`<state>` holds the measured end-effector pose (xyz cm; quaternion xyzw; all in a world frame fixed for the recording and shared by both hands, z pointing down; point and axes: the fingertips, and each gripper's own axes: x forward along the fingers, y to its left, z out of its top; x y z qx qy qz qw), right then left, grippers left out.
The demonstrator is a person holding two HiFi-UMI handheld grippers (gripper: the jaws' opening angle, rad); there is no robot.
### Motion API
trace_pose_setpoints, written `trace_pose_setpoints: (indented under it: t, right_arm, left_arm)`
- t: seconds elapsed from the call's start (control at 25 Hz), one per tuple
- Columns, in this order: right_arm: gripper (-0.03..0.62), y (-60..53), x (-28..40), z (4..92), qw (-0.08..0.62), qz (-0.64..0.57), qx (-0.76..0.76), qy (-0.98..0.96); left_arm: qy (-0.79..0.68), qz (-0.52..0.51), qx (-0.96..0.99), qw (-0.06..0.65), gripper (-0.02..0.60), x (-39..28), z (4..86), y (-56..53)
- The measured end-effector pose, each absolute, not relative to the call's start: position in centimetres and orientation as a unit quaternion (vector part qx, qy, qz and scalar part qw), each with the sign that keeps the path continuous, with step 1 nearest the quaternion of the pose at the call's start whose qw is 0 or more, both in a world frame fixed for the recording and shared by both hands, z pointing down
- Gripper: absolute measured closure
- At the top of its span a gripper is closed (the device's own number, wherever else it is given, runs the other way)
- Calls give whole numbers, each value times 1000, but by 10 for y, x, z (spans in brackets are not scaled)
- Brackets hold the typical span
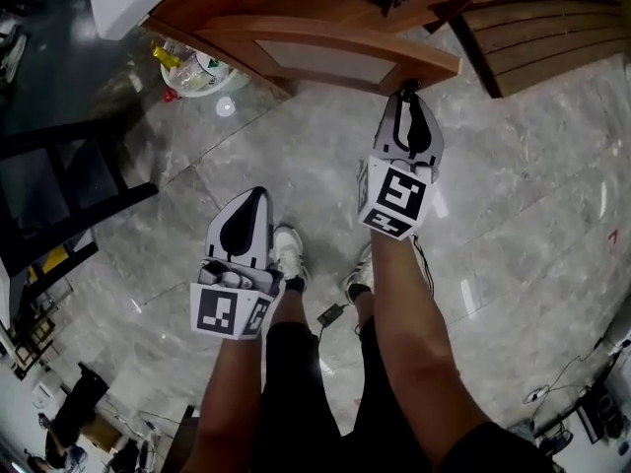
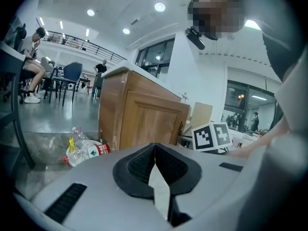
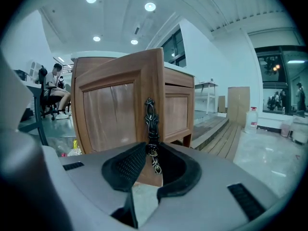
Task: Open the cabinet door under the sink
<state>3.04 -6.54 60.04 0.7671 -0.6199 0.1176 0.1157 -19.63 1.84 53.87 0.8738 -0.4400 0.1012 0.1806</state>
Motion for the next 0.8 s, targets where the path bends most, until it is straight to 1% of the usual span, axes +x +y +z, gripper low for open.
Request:
trace_pose_setpoints:
  t: [0.2,0.6,0.72,0.8]
  right_arm:
    - [497,-39,16,600,114,125,799,-577]
    - [497,11,-35,599,121,125,831,-529]
    - [494,24,-51,597,101,115,845,-513]
    - [392,34,-61,601,86,130,842,-516]
  left_arm:
    - [-403,113,887,195,558,-209,551,8]
    - [-341,129,914,178,558,-218,560,-9]
    - [-341,134,913,178,558,-224,565,-5]
    - [-340,137,913,179,558,-228,569,0]
